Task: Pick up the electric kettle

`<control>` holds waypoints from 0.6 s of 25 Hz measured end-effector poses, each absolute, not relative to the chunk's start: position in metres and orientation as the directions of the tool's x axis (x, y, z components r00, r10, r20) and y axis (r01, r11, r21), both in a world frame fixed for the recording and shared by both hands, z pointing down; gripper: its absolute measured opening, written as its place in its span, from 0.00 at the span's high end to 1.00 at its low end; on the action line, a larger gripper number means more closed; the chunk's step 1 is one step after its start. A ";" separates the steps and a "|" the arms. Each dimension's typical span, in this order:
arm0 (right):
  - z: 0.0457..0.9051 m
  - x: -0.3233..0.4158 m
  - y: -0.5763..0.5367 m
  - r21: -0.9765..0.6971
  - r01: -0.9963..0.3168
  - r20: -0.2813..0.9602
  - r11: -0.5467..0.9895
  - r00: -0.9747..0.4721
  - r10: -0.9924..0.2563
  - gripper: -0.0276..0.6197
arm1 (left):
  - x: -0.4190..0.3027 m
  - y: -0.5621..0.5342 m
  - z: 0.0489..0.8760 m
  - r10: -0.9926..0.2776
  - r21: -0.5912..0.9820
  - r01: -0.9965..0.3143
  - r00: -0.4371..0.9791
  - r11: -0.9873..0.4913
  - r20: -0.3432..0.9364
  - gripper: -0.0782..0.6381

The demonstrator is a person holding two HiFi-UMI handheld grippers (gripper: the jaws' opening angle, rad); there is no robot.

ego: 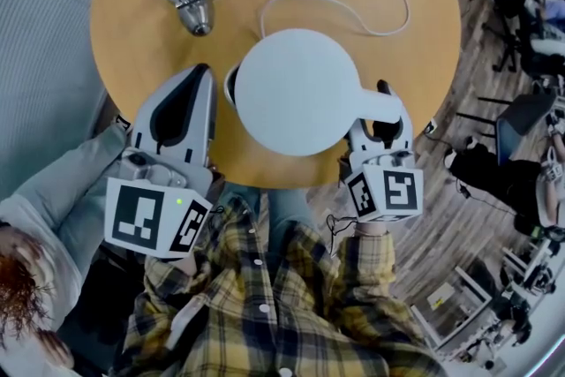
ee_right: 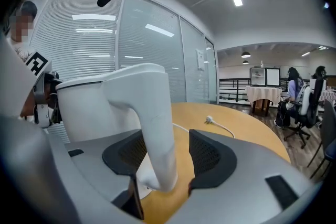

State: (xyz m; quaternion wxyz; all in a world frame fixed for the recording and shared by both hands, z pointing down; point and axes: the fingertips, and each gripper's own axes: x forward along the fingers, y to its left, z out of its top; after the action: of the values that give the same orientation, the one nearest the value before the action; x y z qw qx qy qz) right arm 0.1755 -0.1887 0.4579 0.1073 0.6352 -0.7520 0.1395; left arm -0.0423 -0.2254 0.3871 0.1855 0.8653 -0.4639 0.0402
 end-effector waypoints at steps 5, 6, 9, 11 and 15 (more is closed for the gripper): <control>0.467 0.174 -0.201 -0.075 -0.984 0.328 0.160 -0.176 -0.928 0.57 | -0.043 -0.233 0.398 -0.784 0.283 -0.816 0.570 -0.504 0.248 0.89; 0.469 0.173 -0.204 -0.075 -0.984 0.325 0.160 -0.176 -0.929 0.57 | -0.043 -0.234 0.401 -0.783 0.283 -0.816 0.570 -0.504 0.249 0.89; 0.466 0.173 -0.206 -0.075 -0.984 0.305 0.164 -0.179 -0.935 0.61 | -0.043 -0.234 0.400 -0.782 0.280 -0.817 0.569 -0.504 0.253 0.89; 0.460 0.171 -0.206 -0.072 -0.983 0.291 0.172 -0.185 -0.939 0.67 | -0.042 -0.232 0.396 -0.782 0.277 -0.818 0.569 -0.505 0.255 0.89; 0.454 0.167 -0.209 -0.039 -0.984 0.267 0.173 -0.177 -0.947 0.79 | -0.041 -0.233 0.392 -0.778 0.273 -0.815 0.574 -0.511 0.256 0.89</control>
State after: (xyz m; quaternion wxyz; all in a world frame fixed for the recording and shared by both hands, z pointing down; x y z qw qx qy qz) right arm 0.1669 -0.2085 0.4541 0.0907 0.6351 -0.7603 0.1014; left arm -0.0408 -0.2333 0.3924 0.1839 0.8678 -0.4589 0.0504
